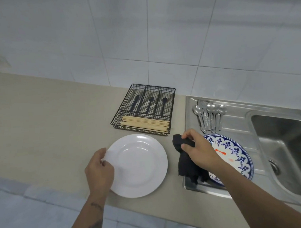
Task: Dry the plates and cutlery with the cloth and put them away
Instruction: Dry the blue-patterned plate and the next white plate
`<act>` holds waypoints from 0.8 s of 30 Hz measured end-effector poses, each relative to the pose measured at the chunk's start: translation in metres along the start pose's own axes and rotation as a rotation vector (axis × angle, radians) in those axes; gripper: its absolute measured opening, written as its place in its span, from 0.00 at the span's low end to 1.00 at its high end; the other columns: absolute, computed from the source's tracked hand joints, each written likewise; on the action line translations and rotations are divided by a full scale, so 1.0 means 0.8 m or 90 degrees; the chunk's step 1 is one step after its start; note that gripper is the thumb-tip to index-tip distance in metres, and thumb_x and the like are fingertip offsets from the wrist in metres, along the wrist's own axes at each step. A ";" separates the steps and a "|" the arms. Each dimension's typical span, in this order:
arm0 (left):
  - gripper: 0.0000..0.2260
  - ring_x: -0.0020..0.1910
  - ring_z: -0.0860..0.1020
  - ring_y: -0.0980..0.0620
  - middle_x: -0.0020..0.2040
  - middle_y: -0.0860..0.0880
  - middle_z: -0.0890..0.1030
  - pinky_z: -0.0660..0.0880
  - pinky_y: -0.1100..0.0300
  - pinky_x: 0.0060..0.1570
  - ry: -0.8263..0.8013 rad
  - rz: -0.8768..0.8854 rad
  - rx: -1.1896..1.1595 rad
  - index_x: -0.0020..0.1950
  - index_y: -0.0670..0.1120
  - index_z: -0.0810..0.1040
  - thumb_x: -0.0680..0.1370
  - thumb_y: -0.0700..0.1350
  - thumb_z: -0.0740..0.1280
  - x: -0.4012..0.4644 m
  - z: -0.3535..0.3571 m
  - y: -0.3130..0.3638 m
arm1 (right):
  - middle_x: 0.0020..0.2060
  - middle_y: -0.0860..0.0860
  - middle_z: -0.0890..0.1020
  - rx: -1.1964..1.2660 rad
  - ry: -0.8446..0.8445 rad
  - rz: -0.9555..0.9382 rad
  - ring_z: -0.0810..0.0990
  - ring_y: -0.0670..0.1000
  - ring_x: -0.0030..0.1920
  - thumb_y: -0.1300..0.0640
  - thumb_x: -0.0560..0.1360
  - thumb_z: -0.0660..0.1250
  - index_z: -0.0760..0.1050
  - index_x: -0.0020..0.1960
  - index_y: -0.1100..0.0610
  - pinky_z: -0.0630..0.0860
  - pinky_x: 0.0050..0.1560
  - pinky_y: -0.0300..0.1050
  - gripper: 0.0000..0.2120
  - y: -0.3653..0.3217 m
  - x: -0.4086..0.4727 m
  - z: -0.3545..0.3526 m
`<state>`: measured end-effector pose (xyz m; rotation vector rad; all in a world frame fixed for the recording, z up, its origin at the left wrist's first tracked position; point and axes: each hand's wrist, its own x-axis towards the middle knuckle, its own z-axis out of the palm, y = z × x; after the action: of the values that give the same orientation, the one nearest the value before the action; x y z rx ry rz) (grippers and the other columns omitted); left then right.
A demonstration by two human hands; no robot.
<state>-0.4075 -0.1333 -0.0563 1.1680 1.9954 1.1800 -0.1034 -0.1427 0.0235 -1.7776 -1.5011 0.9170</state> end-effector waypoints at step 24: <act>0.25 0.61 0.78 0.50 0.64 0.53 0.79 0.77 0.45 0.63 -0.342 0.078 -0.017 0.71 0.55 0.71 0.75 0.39 0.69 -0.175 0.262 0.122 | 0.39 0.46 0.84 0.116 0.121 0.125 0.81 0.53 0.38 0.66 0.74 0.66 0.72 0.44 0.45 0.77 0.41 0.51 0.15 0.156 -0.063 -0.207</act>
<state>-0.1375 -0.1457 -0.0662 1.4300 1.5156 0.8270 0.0968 -0.2162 0.0192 -1.8433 -1.1034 0.9195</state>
